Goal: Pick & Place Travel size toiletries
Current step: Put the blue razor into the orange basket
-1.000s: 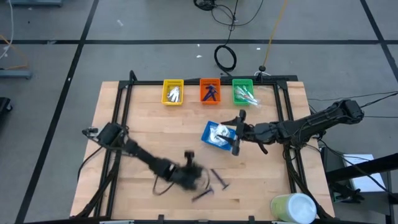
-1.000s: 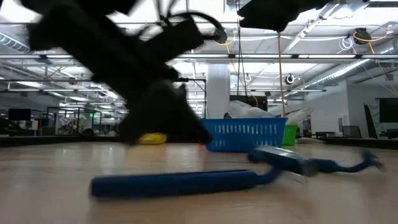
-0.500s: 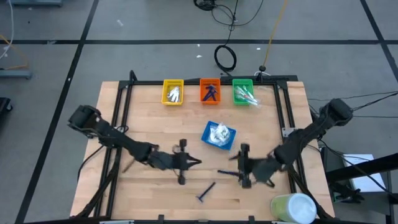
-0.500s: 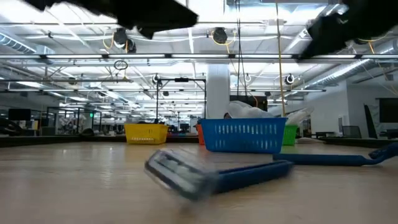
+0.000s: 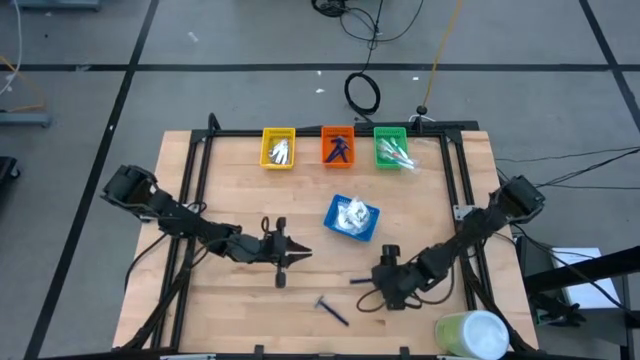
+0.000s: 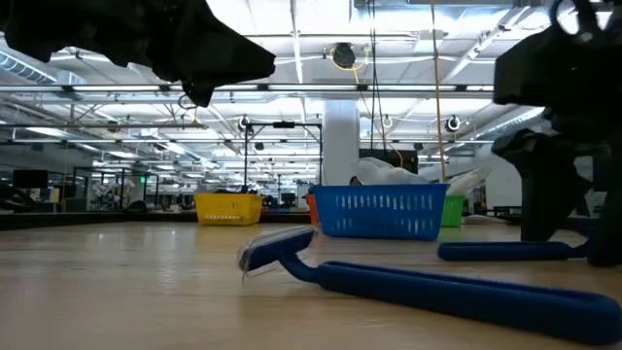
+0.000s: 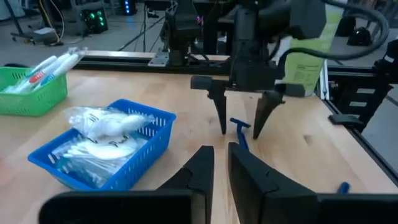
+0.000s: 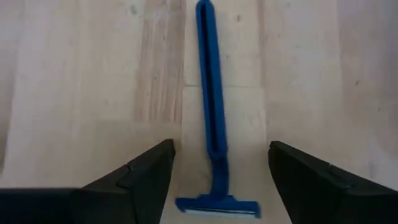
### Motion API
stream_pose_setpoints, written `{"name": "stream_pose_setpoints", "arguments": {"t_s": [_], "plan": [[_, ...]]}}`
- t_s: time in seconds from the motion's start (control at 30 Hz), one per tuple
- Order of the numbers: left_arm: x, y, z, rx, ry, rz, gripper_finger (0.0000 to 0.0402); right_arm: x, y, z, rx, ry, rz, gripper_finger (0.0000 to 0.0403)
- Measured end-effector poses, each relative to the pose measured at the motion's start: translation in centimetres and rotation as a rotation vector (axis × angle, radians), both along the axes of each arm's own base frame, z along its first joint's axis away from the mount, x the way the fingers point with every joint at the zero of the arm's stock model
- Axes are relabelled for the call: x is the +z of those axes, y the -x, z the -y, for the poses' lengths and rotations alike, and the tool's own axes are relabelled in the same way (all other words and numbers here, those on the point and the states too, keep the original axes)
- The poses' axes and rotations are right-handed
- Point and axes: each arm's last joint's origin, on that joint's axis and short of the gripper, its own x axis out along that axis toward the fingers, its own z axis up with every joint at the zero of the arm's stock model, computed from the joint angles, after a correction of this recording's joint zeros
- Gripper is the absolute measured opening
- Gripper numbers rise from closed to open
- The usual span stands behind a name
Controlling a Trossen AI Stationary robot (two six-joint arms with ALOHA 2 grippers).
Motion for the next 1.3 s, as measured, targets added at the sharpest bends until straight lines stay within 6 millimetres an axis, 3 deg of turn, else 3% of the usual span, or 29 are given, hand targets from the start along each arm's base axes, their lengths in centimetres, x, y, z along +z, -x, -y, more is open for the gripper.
{"name": "stream_pose_setpoints", "arguments": {"t_s": [0.23,0.6,0.8,0.97,1.13,1.3], "plan": [[-0.9,0.2,-0.1,0.004,-0.027,-0.094,0.0052,-1.1,-0.7,0.8,0.002,-0.031,-0.079,0.0218],[-1.6,0.4,-0.2,0.024,0.011,-0.159,0.0051,-1.2,-0.6,0.9,0.053,-0.008,-0.084,0.0023],[-1.6,0.4,-0.2,0.023,0.007,-0.159,0.0051,-1.1,-0.8,1.0,0.06,-0.002,-0.072,0.0026],[-1.6,0.4,-0.2,0.017,-0.017,-0.159,0.0051,1.3,-0.9,1.6,0.081,-0.026,0.016,0.0021],[-1.6,0.4,-0.2,0.016,-0.02,-0.16,0.0051,7.3,-1.8,2.6,0.083,-0.079,0.328,0.0021],[-1.6,0.4,-0.2,0.016,-0.02,-0.159,0.0051,11.6,-2.8,6.7,-0.044,-0.079,0.595,0.0021]]}}
